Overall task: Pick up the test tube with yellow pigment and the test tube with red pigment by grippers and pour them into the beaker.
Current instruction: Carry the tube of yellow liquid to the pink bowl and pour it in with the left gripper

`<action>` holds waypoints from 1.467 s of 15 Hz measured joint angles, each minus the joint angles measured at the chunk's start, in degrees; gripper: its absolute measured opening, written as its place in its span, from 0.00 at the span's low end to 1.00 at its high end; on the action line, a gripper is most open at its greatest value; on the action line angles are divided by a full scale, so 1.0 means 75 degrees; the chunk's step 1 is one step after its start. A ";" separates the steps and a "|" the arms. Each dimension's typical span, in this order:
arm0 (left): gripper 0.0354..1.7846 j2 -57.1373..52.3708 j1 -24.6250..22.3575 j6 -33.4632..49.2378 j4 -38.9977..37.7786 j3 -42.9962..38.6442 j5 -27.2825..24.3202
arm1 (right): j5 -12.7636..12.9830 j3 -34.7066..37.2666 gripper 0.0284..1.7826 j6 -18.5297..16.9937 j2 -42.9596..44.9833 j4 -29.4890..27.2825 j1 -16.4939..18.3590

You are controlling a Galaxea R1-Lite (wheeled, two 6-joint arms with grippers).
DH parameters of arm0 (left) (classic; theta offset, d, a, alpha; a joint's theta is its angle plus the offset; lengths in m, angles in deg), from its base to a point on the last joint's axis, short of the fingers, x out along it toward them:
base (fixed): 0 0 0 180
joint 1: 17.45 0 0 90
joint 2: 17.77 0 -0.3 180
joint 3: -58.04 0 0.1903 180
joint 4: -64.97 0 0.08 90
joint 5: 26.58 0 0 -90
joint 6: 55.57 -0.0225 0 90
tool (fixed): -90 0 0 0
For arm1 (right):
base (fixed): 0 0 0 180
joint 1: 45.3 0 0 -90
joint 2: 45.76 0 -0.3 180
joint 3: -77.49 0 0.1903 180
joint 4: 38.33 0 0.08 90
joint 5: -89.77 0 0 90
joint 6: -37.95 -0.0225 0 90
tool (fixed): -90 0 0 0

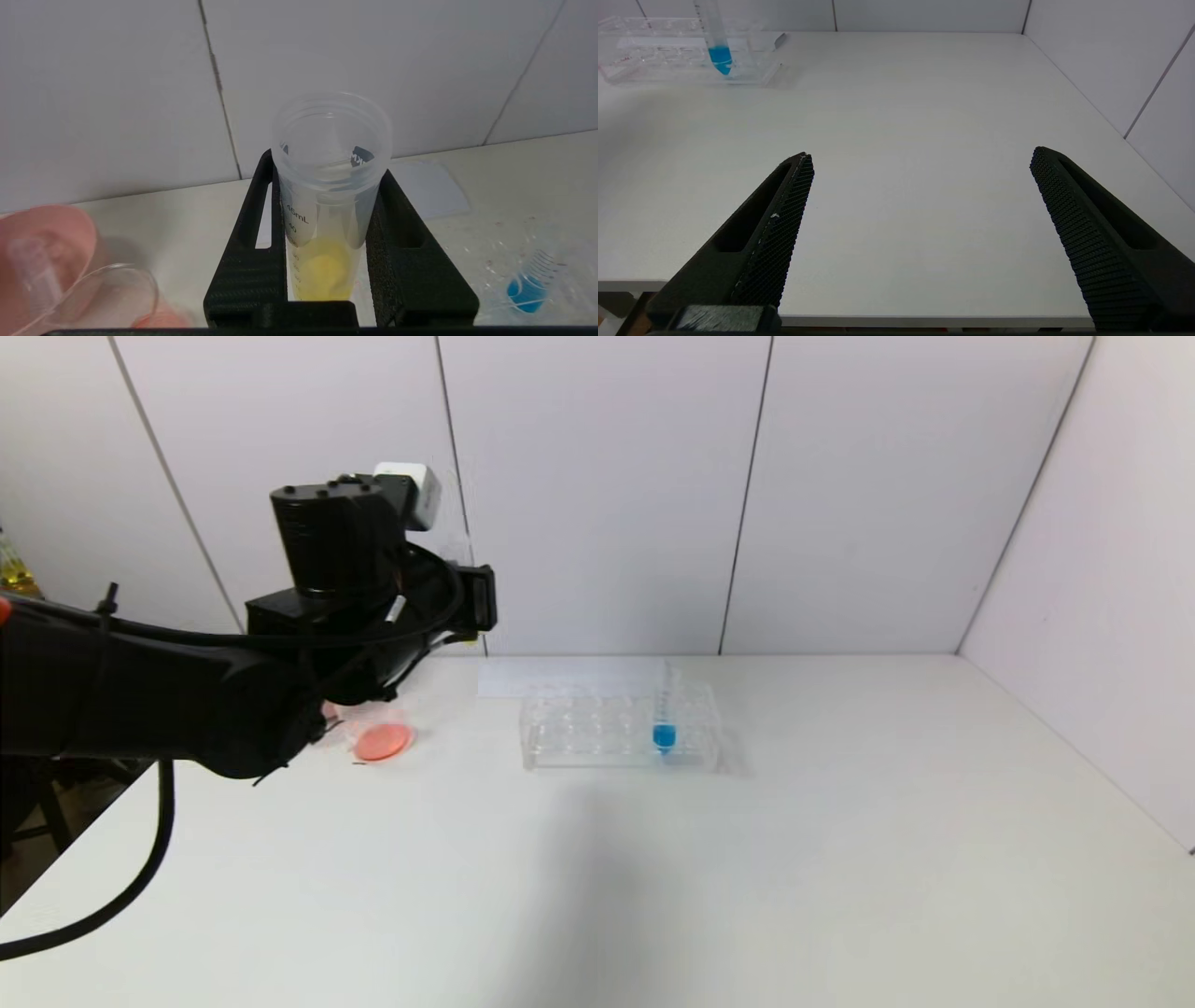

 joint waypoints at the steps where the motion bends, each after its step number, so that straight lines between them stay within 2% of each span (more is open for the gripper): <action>1: 0.26 -0.0146 -0.0239 -0.0018 0.0010 -0.0102 -0.0111 | 0.0000 0.0000 0.95 0.0000 0.0000 0.0000 0.0000; 5: 0.26 -0.0584 -0.1169 -0.0033 0.0021 -0.0449 -0.0683 | 0.0000 0.0000 0.95 0.0000 0.0000 0.0000 0.0000; 10: 0.26 -0.0767 -0.2043 -0.0026 -0.0008 -0.0753 -0.1227 | -0.0003 0.0000 0.95 0.0003 0.0000 0.0000 0.0000; 22: 0.26 -0.0852 -0.3633 -0.0029 -0.0023 -0.1076 -0.1991 | 0.0000 0.0000 0.95 0.0000 0.0000 -0.0003 0.0003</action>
